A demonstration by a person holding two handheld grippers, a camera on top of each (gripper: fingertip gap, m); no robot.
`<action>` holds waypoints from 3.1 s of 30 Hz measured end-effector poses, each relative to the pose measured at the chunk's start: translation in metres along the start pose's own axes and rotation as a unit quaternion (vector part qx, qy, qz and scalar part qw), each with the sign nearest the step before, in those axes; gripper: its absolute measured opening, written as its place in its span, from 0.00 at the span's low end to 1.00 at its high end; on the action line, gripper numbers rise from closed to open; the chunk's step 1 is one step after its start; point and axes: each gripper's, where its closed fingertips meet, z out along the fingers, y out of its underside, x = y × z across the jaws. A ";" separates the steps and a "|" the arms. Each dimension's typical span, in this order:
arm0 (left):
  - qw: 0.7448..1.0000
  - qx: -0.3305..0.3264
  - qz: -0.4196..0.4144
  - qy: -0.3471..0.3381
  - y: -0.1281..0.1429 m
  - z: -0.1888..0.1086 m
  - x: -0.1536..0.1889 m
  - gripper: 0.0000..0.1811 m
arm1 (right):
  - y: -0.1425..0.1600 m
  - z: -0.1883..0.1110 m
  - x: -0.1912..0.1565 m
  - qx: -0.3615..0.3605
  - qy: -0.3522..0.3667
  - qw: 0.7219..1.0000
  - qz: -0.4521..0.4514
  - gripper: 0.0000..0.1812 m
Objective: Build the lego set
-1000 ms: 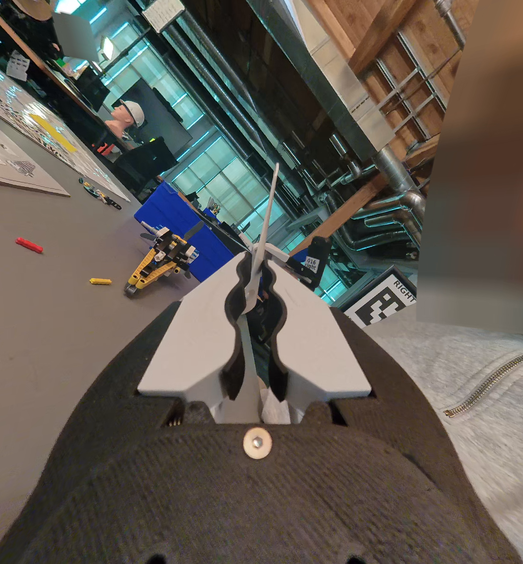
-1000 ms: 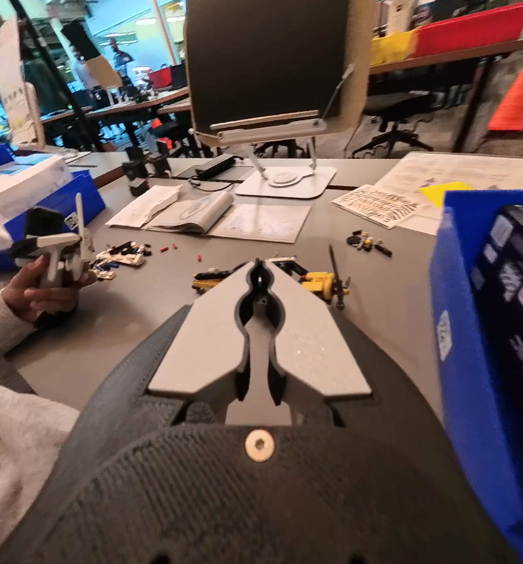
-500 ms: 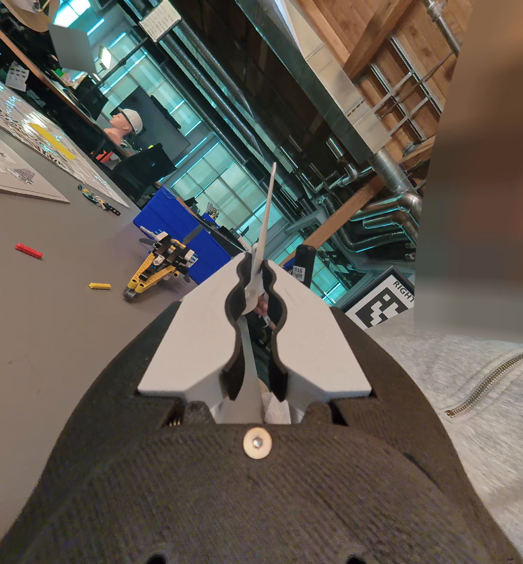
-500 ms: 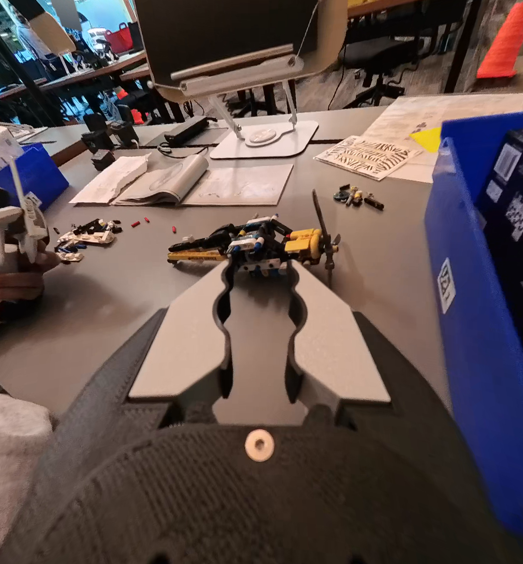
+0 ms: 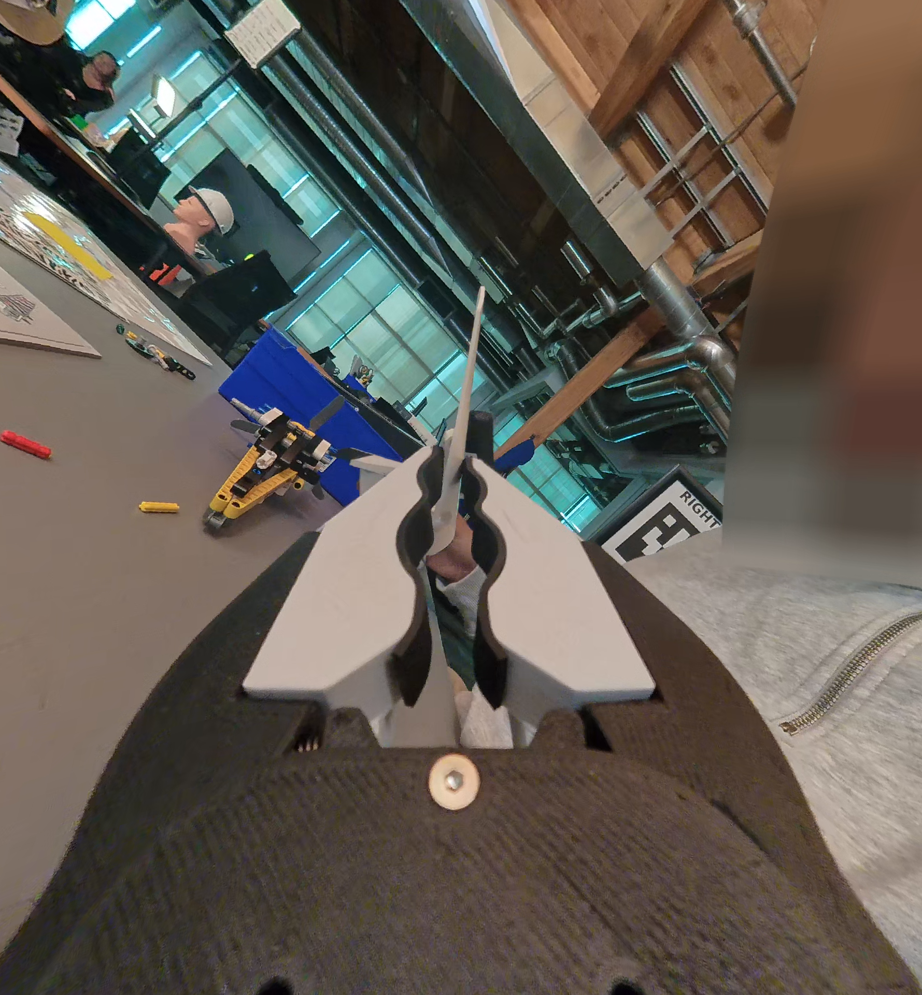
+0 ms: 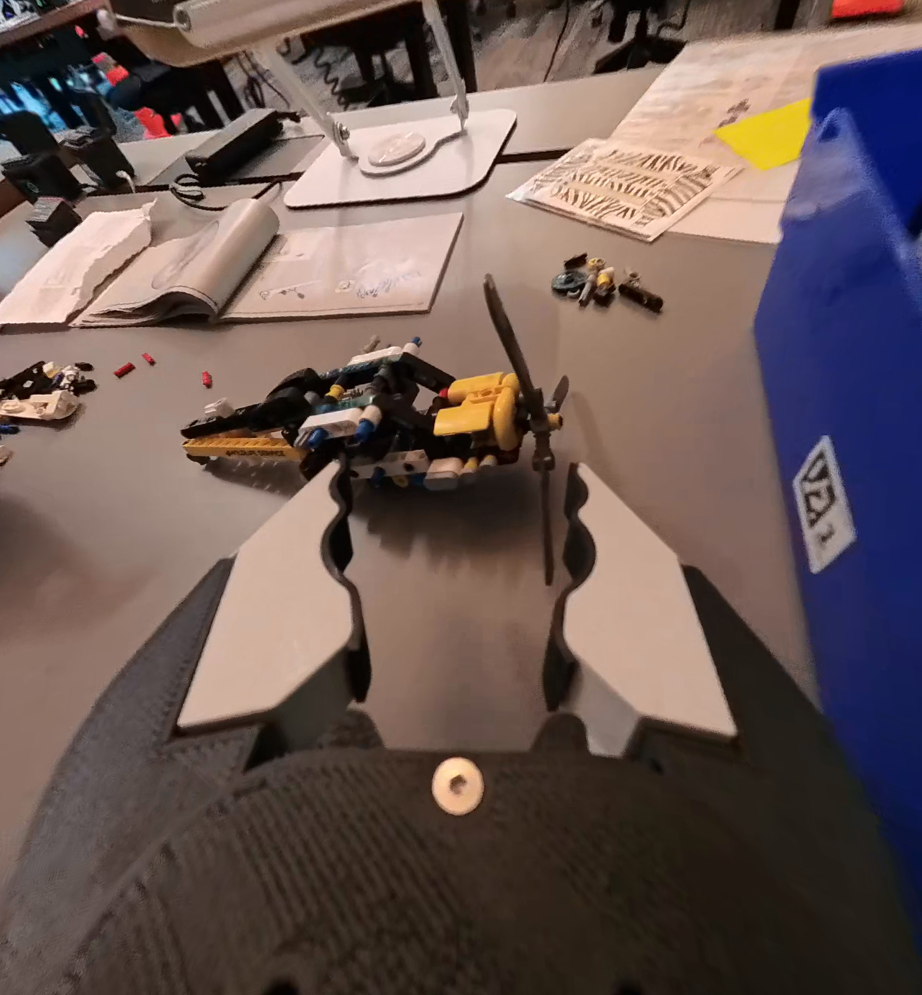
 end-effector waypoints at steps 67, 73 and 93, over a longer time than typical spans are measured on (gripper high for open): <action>1.000 0.015 -0.012 0.018 -0.003 -0.002 0.002 0.02 | 0.020 -0.005 -0.045 -0.070 -0.010 0.986 -0.151 0.49; 1.000 0.010 -0.013 0.020 -0.002 0.000 0.002 0.03 | -0.102 -0.021 -0.043 0.064 -0.051 0.981 -0.176 0.35; 0.999 0.020 -0.031 0.029 -0.007 -0.002 0.001 0.02 | -0.046 0.199 0.078 -0.448 -0.103 0.661 -0.593 0.07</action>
